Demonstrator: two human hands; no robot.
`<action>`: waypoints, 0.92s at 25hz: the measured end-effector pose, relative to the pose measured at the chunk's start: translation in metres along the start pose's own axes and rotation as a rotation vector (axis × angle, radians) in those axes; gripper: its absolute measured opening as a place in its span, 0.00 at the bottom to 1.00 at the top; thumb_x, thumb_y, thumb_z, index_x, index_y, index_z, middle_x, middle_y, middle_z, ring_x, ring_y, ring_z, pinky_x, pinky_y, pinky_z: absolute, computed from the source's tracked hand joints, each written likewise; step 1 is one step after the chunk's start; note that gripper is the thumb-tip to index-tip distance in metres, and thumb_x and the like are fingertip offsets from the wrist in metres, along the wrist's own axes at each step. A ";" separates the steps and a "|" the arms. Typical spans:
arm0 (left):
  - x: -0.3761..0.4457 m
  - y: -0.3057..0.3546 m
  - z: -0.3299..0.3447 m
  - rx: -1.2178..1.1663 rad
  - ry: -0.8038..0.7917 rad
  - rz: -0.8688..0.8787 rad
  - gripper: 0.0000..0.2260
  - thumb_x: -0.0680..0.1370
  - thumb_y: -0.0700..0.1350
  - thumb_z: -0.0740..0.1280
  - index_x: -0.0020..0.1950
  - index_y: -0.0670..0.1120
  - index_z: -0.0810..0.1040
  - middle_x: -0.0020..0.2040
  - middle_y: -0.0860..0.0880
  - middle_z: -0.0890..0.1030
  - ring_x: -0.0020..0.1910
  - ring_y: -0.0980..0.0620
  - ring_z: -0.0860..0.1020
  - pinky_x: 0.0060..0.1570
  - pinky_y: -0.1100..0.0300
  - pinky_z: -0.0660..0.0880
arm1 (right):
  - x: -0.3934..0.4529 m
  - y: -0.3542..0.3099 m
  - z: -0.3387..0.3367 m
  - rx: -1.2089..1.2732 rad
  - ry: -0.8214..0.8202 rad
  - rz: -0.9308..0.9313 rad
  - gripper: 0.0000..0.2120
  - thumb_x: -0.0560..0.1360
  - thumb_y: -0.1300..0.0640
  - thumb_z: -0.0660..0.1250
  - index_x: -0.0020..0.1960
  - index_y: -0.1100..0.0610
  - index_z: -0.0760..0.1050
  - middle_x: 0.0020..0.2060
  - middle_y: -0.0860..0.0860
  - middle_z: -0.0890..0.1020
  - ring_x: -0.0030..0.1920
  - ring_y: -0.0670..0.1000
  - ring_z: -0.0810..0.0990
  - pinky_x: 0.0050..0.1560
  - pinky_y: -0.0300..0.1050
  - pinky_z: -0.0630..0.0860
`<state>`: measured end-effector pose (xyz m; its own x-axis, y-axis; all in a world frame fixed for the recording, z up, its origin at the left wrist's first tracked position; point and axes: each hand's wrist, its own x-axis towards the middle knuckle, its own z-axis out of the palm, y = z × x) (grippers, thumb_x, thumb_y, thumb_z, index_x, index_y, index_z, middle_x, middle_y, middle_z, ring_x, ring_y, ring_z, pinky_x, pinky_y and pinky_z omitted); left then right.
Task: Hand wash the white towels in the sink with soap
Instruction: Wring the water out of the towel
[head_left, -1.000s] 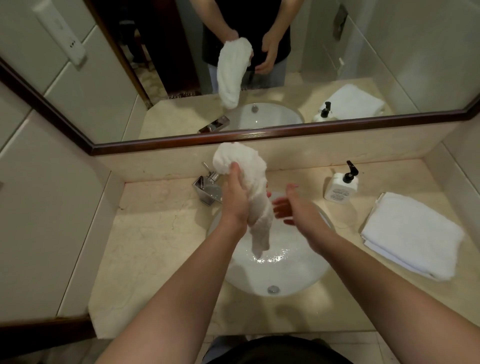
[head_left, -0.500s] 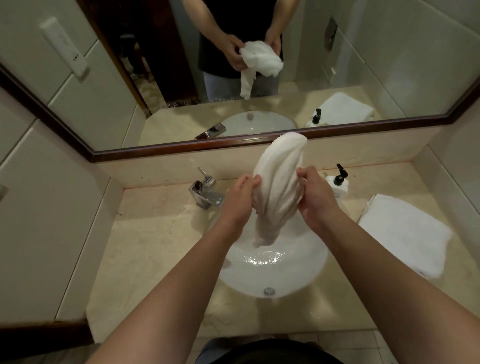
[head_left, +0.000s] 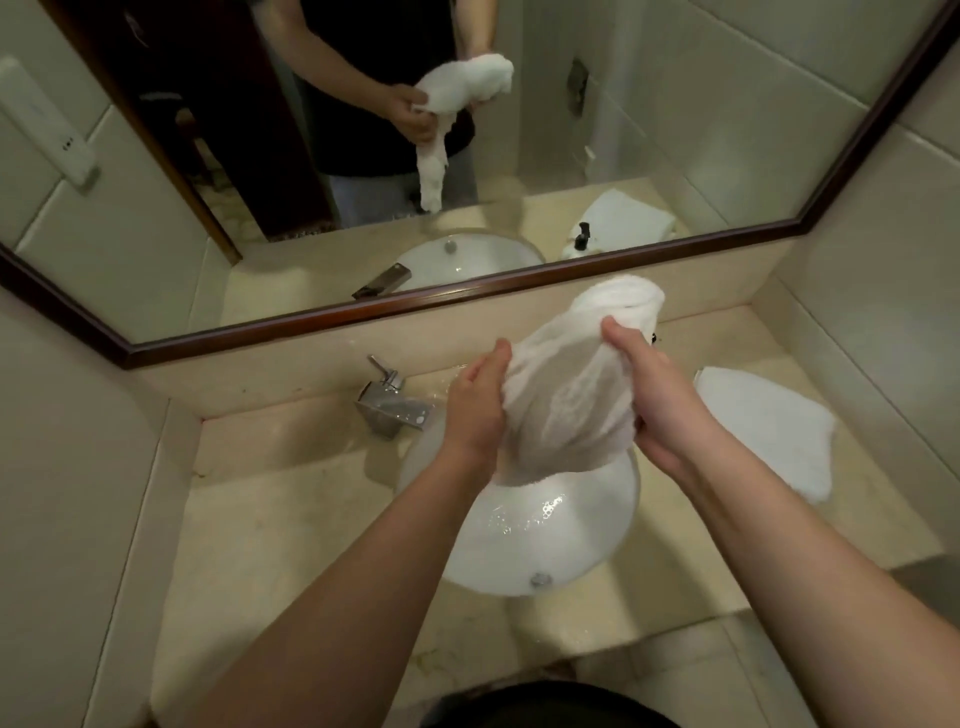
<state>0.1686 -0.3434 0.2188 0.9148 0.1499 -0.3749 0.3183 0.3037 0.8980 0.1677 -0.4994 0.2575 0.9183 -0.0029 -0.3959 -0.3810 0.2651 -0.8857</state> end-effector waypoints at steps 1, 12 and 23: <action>0.002 0.001 -0.003 0.013 0.018 -0.011 0.14 0.80 0.53 0.66 0.43 0.45 0.81 0.41 0.45 0.84 0.42 0.48 0.81 0.46 0.53 0.77 | -0.009 -0.002 0.000 -0.050 0.011 -0.027 0.19 0.78 0.46 0.66 0.61 0.59 0.78 0.50 0.56 0.86 0.51 0.54 0.85 0.46 0.45 0.82; -0.031 0.013 0.032 0.274 -0.304 0.417 0.08 0.79 0.50 0.70 0.46 0.46 0.77 0.39 0.52 0.79 0.37 0.58 0.76 0.43 0.62 0.75 | -0.066 0.005 -0.009 -0.157 0.414 -0.168 0.26 0.76 0.33 0.61 0.59 0.53 0.78 0.51 0.50 0.86 0.52 0.49 0.85 0.60 0.51 0.78; -0.067 0.024 0.120 0.461 -0.719 0.145 0.19 0.81 0.56 0.64 0.50 0.39 0.78 0.46 0.39 0.84 0.46 0.41 0.83 0.51 0.47 0.78 | -0.114 -0.004 -0.079 -0.056 0.491 -0.270 0.23 0.77 0.42 0.68 0.57 0.63 0.78 0.50 0.57 0.86 0.51 0.55 0.84 0.60 0.57 0.76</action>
<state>0.1442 -0.4587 0.2931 0.8397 -0.5212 -0.1527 0.1131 -0.1073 0.9878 0.0559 -0.5766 0.2876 0.8312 -0.5156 -0.2078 -0.1566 0.1415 -0.9775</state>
